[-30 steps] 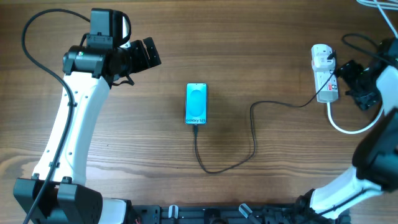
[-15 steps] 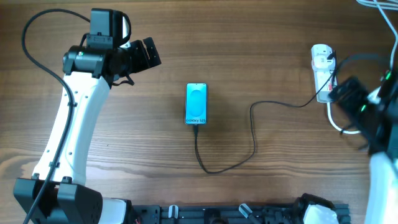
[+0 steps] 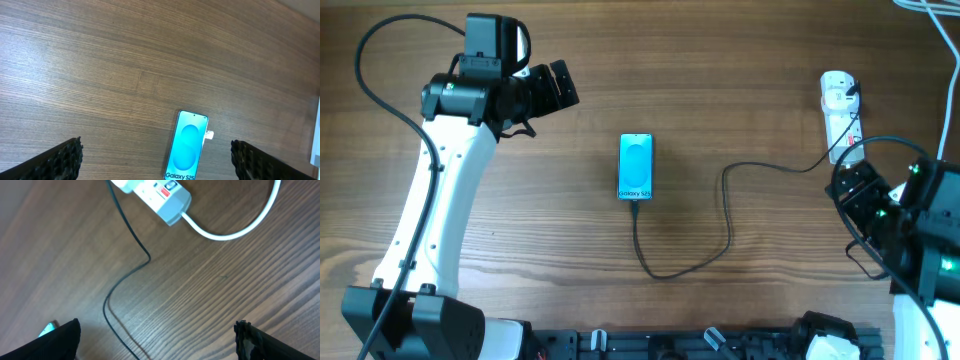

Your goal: Plug charger to phone and switch on socket

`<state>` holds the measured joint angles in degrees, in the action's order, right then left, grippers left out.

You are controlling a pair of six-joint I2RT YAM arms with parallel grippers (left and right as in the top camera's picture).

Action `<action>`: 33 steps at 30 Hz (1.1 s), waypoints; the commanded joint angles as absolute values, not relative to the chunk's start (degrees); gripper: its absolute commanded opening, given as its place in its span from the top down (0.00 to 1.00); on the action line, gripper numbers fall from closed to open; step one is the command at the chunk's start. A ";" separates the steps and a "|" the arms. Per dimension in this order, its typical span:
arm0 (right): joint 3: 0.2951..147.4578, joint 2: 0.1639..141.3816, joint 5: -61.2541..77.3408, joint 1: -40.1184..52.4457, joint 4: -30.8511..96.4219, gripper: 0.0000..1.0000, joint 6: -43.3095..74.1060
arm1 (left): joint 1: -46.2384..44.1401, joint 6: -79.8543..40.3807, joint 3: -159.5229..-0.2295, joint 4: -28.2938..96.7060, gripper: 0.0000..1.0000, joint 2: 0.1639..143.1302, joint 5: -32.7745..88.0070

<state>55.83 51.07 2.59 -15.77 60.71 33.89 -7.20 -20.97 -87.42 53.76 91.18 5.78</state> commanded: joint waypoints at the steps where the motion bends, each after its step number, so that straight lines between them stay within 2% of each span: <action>1: 55.57 54.28 1.23 -15.49 60.69 0.00 34.48 | -6.85 -21.67 -87.37 53.63 0.00 91.20 5.02; 10: 55.16 60.93 -0.10 -15.46 59.18 0.00 34.54 | -6.85 -21.67 -87.37 53.63 0.00 91.20 5.02; 14: 51.83 50.17 0.01 -13.82 52.95 0.00 34.28 | -6.85 -21.67 -87.37 53.63 0.00 91.20 5.02; 19: 43.75 31.79 0.03 -7.99 42.87 0.00 24.91 | -6.85 -21.67 -87.37 53.63 0.00 91.20 5.02; 24: 35.77 21.52 2.33 -6.76 36.23 0.00 19.11 | -6.85 -21.67 -87.37 53.63 0.00 91.20 5.02; 33: 12.67 3.95 10.72 -4.78 8.64 0.00 16.45 | -6.85 -21.67 -87.37 53.63 0.00 91.20 5.04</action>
<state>20.16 8.75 7.57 -6.42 13.87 17.89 -7.20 -20.97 -87.39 53.74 91.18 5.78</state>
